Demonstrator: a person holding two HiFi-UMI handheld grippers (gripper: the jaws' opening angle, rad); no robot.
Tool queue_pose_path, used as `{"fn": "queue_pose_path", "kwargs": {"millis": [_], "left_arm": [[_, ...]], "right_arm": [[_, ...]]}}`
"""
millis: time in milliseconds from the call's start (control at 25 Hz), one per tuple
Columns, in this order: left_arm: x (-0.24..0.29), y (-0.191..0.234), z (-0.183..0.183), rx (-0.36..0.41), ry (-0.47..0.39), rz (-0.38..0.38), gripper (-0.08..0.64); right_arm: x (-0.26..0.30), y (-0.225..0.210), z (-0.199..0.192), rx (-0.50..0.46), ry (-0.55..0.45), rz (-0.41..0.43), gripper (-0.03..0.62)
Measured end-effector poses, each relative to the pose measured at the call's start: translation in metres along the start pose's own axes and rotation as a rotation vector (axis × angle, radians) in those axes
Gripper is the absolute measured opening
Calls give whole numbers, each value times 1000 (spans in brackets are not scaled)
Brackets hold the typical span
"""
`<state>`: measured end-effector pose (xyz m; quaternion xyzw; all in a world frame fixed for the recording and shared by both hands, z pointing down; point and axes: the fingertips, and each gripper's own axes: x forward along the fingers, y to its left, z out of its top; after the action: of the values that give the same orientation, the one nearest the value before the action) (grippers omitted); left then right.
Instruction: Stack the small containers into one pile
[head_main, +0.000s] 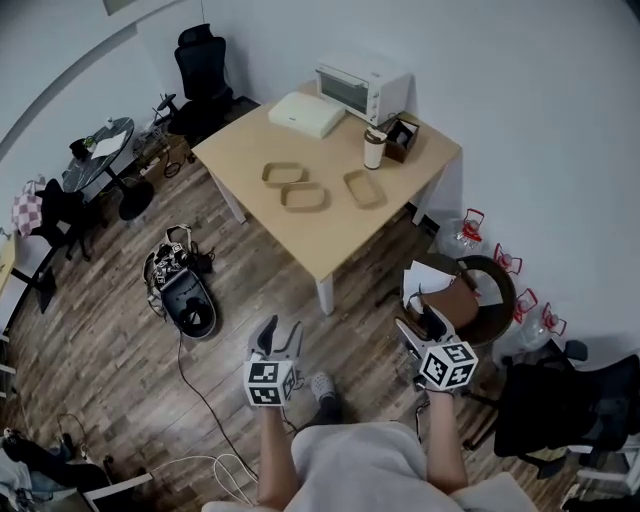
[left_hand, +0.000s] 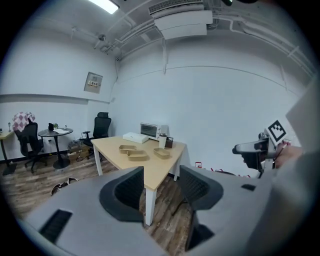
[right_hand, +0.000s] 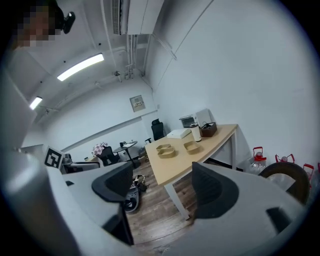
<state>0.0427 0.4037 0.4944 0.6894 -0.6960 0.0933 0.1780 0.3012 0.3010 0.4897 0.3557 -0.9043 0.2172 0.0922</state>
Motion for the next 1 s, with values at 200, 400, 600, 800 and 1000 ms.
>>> {"fn": "queue_pose_path", "kwargs": {"millis": [200, 400, 600, 800, 1000], "left_arm": [[43, 43, 14, 1, 19, -23, 216], [69, 83, 18, -19, 30, -43, 216], [89, 108, 12, -36, 40, -38, 212], [100, 121, -3, -38, 78, -46, 210], [117, 143, 4, -42, 80, -17, 210]], "right_arm": [[50, -12, 7, 39, 22, -78, 370], [91, -14, 11, 70, 27, -126, 370], [120, -7, 10, 62, 39, -124, 370], [145, 1, -3, 74, 71, -94, 365], [181, 1, 4, 79, 74, -63, 362]]}}
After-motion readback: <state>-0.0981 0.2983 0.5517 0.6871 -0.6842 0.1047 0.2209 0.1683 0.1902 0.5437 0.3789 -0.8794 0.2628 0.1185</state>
